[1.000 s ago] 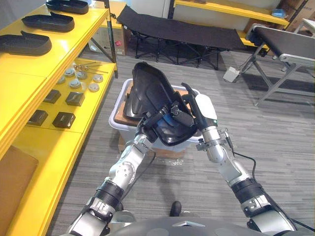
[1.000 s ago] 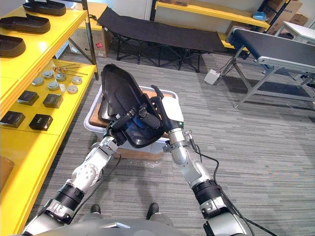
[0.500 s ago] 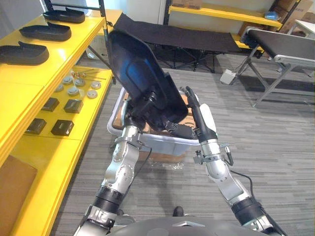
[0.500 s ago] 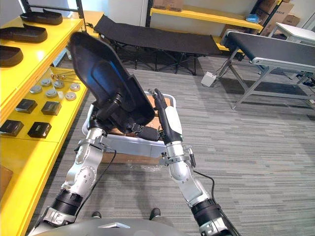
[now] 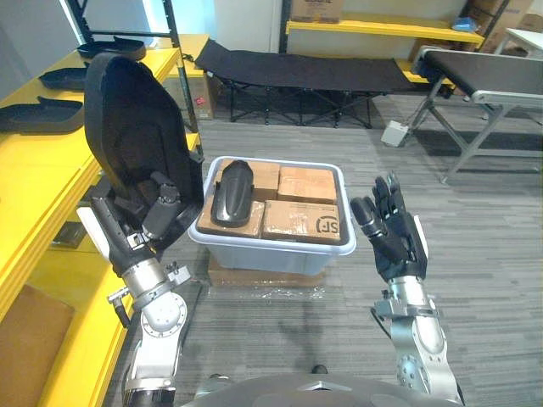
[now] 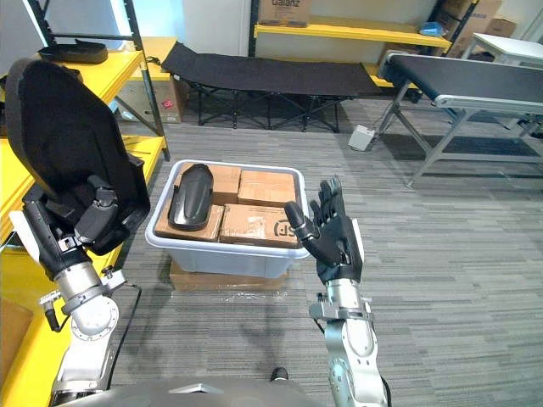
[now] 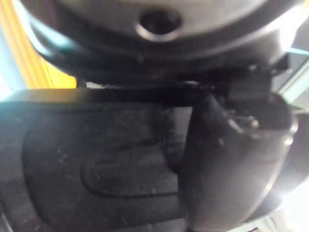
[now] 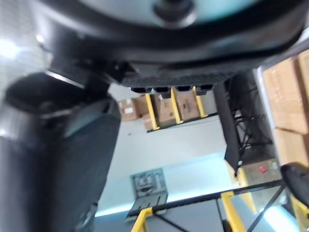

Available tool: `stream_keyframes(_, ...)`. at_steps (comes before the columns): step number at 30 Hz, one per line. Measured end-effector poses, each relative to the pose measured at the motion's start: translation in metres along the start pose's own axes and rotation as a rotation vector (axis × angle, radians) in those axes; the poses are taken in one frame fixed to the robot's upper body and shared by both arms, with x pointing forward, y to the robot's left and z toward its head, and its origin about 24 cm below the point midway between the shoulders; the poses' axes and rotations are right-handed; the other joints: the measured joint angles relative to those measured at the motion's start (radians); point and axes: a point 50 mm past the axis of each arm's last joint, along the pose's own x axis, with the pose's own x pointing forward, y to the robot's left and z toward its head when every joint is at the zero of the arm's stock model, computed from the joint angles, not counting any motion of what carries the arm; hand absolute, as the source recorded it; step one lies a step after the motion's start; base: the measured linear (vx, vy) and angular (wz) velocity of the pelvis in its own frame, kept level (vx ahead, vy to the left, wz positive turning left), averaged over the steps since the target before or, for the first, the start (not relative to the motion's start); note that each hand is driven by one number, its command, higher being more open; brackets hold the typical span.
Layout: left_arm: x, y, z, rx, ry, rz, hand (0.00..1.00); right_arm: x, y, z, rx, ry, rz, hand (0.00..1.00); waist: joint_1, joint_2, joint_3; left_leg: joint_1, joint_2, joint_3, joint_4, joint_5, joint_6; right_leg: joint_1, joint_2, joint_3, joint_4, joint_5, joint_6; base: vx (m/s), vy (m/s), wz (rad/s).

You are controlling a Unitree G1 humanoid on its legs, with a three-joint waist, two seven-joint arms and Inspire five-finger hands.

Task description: Walk over and take three plastic housings, then place them on the shelf

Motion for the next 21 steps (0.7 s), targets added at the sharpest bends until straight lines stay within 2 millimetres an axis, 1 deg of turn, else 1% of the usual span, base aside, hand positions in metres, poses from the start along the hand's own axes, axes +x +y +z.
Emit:
stream_keyframes(2,-0.004,0.000,-0.001,-0.007,0.021,-0.016,0.00,-0.011,-0.009,-0.011,-0.015,0.088,-0.058,1.00,-0.003,0.004,-0.005,0.000,0.001,0.011,0.005,-0.005,-0.001,-0.006,0.001,0.013,0.000,0.000,0.001,0.04,0.021,-0.20)
stream_keyframes(3,-0.008,0.000,-0.001,-0.026,0.038,-0.036,0.00,-0.018,-0.014,-0.018,-0.033,0.141,-0.097,1.00,-0.006,0.005,-0.005,-0.001,0.002,0.020,0.016,-0.011,0.005,-0.008,0.001,0.023,0.000,0.001,0.002,0.03,0.020,-0.21)
stream_keyframes(6,-0.013,0.002,0.000,-0.108,0.090,-0.069,0.00,-0.027,-0.024,-0.033,-0.053,0.232,-0.168,1.00,-0.024,0.010,-0.008,-0.001,0.004,0.028,0.031,-0.025,0.004,-0.008,0.001,0.030,0.001,0.001,0.004,0.03,0.018,-0.12)
stream_keyframes(8,-0.013,0.003,0.001,-0.133,0.100,-0.069,0.00,-0.035,-0.034,-0.044,-0.048,0.287,-0.249,1.00,-0.027,0.019,-0.009,0.000,0.005,0.036,0.038,-0.033,0.004,-0.008,0.002,0.037,0.005,0.003,0.007,0.03,0.021,-0.10)
stream_keyframes(11,-0.010,0.008,0.003,-0.132,0.090,-0.036,0.00,-0.037,-0.039,-0.050,-0.046,0.308,-0.284,1.00,-0.022,0.033,-0.005,-0.004,0.006,0.033,0.052,-0.044,0.009,-0.005,0.002,0.036,0.005,0.001,0.008,0.00,0.006,0.02)
stream_keyframes(13,-0.008,0.012,0.003,-0.123,0.085,-0.011,0.00,-0.032,-0.035,-0.052,-0.026,0.309,-0.267,1.00,-0.018,0.039,-0.005,-0.008,0.006,0.018,0.053,-0.046,0.013,0.003,0.000,0.022,0.005,-0.003,0.008,0.00,0.009,0.22)
stream_keyframes(15,-0.006,0.017,0.008,-0.132,0.071,0.026,0.00,-0.021,-0.023,-0.054,-0.002,0.300,-0.215,1.00,0.007,0.039,-0.005,-0.040,0.007,-0.046,0.070,-0.047,0.016,0.021,-0.001,-0.039,0.005,-0.014,0.008,0.00,-0.019,0.67)
stream_keyframes(16,-0.006,0.019,0.009,-0.131,0.069,0.038,0.00,-0.018,-0.020,-0.054,0.000,0.301,-0.199,1.00,0.016,0.040,-0.005,-0.044,0.007,-0.061,0.070,-0.046,0.017,0.026,-0.001,-0.055,0.005,-0.017,0.008,0.01,-0.031,0.75)
stream_keyframes(18,-0.008,0.033,0.009,-0.103,0.073,0.110,0.00,-0.004,-0.003,-0.060,0.003,0.315,-0.119,1.00,0.050,0.041,-0.004,-0.062,0.006,-0.121,0.070,-0.037,0.017,0.046,0.000,-0.114,0.005,-0.029,0.010,0.02,-0.034,0.72)
stream_keyframes(19,-0.008,0.037,0.008,-0.094,0.077,0.129,0.00,-0.001,0.001,-0.062,-0.004,0.318,-0.098,1.00,0.064,0.042,-0.005,-0.069,0.005,-0.138,0.070,-0.035,0.017,0.051,0.001,-0.131,0.005,-0.032,0.011,0.03,-0.040,0.88)
stream_keyframes(21,-0.011,0.054,0.003,-0.049,0.099,0.220,0.00,0.013,0.017,-0.068,-0.046,0.336,-0.010,1.00,0.107,0.044,-0.003,-0.094,-0.004,-0.214,0.070,-0.018,0.008,0.078,0.000,-0.207,0.005,-0.044,0.016,0.03,-0.036,0.93)
